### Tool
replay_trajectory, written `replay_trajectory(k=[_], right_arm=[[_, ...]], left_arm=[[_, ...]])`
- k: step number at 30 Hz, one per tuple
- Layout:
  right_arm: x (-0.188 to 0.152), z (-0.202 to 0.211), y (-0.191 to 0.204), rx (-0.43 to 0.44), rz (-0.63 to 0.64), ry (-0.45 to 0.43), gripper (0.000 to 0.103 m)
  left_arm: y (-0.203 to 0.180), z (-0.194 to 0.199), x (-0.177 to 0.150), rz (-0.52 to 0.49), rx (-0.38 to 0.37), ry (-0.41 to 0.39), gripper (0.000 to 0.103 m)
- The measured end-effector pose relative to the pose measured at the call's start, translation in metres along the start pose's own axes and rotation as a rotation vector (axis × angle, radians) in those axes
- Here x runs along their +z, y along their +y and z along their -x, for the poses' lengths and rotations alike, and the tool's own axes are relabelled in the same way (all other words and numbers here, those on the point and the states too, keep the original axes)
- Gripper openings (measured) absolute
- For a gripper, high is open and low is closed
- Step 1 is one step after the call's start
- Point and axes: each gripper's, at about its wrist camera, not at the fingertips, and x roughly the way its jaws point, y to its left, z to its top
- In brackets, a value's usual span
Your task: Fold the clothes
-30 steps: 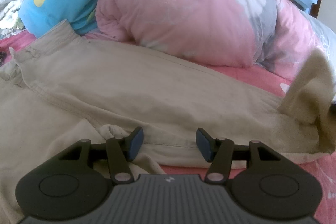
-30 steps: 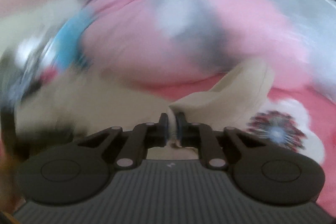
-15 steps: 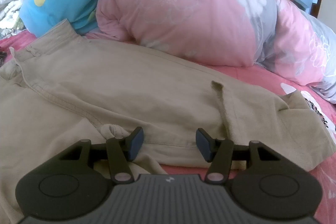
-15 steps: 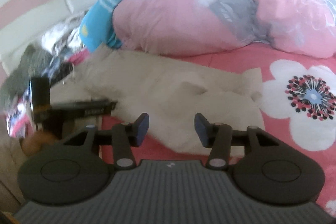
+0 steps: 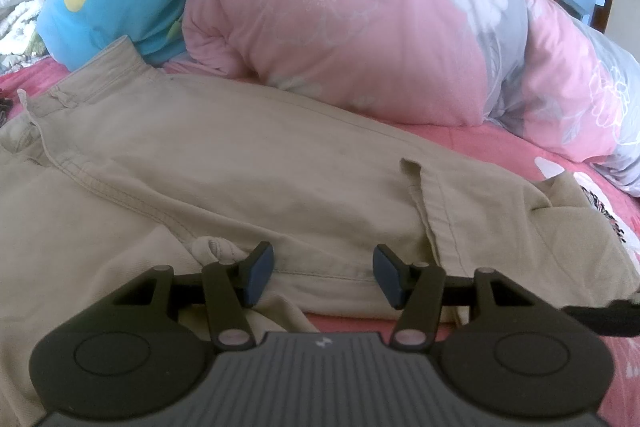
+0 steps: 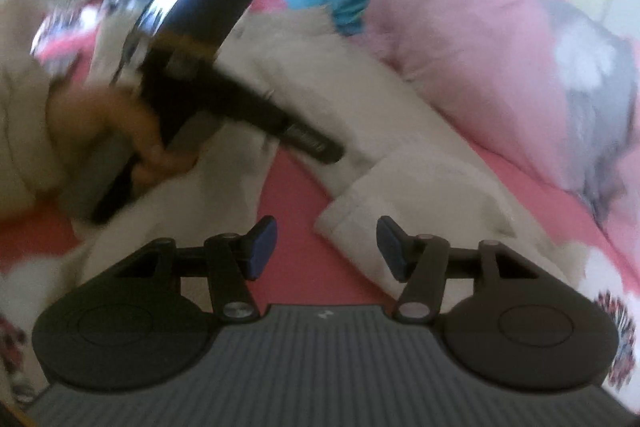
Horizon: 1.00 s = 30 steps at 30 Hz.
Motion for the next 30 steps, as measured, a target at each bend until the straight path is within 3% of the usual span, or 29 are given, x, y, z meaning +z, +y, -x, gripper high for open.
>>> replay_trajectory(k=[3, 4, 7, 10, 15, 18, 22, 26, 30], right_arm=[[-0.005, -0.023, -0.004, -0.033, -0.005, 0.056, 0.049], [-0.008, -0.028, -0.012, -0.024, -0.052, 0.06, 0.041], [-0.014, -0.028, -0.037, -0.002, -0.217, 0.036, 0.001], [-0.015, -0.002, -0.064, -0.038, -0.351, -0.063, 0.001], [-0.033, 0.087, -0.133, -0.195, -0.621, -0.283, 0.001], [-0.069, 0.147, -0.17, -0.329, -0.805, -0.411, 0.001], [-0.137, 0.202, -0.192, -0.494, -1.054, -0.504, 0.001], [-0.215, 0.21, -0.194, -0.613, -1.303, -0.476, 0.001], [-0.291, 0.182, -0.191, -0.641, -1.572, -0.374, 0.0]], left_arm=[[0.0, 0.0, 0.0, 0.0, 0.001, 0.001, 0.057], [0.0, 0.0, 0.0, 0.0, 0.0, 0.0, 0.057], [0.0, 0.0, 0.0, 0.0, 0.0, 0.0, 0.057], [0.0, 0.0, 0.0, -0.003, 0.001, -0.001, 0.057], [0.001, 0.0, -0.001, -0.005, 0.002, -0.003, 0.057], [0.001, 0.0, -0.001, -0.005, 0.002, -0.003, 0.057], [0.0, -0.001, -0.001, -0.01, 0.005, -0.005, 0.057], [-0.001, 0.0, -0.002, -0.013, 0.007, -0.007, 0.057], [0.0, 0.0, -0.002, -0.011, 0.003, -0.01, 0.057]])
